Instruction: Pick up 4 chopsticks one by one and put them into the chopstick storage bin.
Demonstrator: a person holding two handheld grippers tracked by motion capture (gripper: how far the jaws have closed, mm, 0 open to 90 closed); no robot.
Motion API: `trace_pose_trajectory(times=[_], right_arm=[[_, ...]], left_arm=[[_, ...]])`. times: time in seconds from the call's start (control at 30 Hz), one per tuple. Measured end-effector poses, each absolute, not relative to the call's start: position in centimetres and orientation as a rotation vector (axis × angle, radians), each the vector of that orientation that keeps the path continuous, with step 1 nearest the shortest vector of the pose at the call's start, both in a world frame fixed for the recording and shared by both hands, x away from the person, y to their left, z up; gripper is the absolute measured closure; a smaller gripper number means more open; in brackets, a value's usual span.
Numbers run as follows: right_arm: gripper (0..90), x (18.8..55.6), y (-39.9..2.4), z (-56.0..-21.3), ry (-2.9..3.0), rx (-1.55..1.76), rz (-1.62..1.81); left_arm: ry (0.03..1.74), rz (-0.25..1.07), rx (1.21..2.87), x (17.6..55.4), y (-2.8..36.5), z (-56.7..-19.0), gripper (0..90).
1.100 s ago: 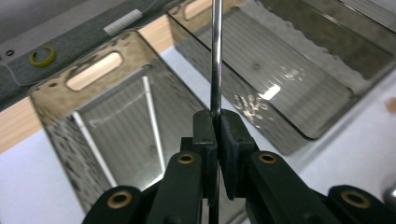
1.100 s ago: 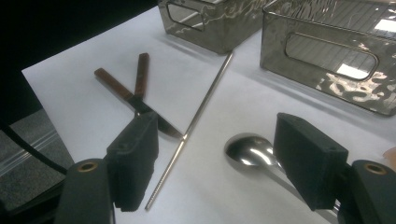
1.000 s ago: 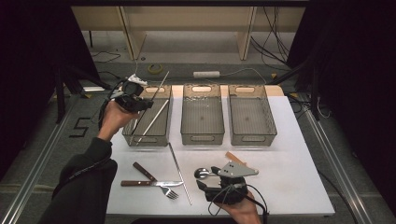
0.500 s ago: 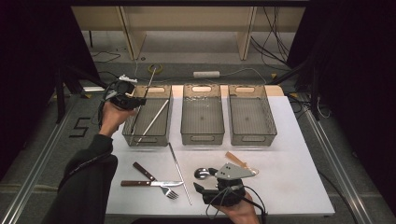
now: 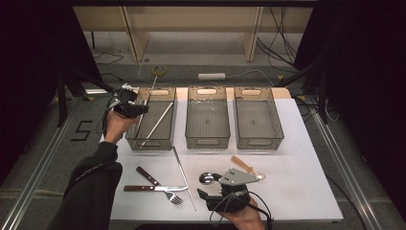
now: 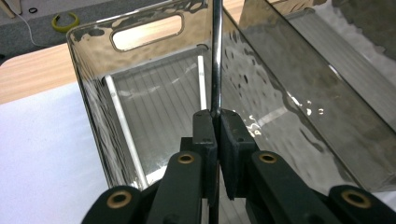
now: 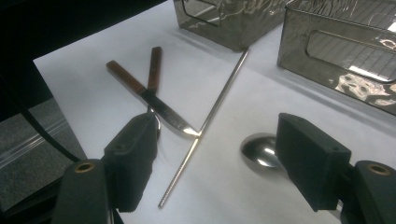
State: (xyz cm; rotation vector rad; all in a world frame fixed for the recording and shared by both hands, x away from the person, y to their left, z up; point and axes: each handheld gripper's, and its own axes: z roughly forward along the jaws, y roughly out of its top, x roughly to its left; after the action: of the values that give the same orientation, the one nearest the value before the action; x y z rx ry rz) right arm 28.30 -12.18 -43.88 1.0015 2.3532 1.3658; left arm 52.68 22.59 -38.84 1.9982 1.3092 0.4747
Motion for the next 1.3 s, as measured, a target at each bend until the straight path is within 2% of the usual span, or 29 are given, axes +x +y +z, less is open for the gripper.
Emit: trace_pose_trajectory(times=[0.63,0.83,1.0,1.17,1.3], right_arm=[[30.9,28.2,-12.0,-44.0,2.367,0.995,1.359],[30.9,28.1,-11.8,-44.1,2.375,0.99,1.355],[30.9,28.1,-11.7,-44.1,2.373,0.991,1.355],[30.9,27.9,-11.7,-44.1,2.379,0.997,1.348],[31.0,27.8,-11.4,-44.4,2.38,1.001,1.344]], left_arm=[[1.374,0.445,2.011,53.1,22.8,-41.0,83.8],[1.403,0.439,2.005,53.0,23.1,-41.5,80.9],[1.435,0.435,1.985,52.7,23.4,-41.5,71.1],[1.417,0.413,1.961,51.2,23.4,-40.8,51.8],[1.386,0.412,1.926,49.4,23.2,-40.6,44.3]])
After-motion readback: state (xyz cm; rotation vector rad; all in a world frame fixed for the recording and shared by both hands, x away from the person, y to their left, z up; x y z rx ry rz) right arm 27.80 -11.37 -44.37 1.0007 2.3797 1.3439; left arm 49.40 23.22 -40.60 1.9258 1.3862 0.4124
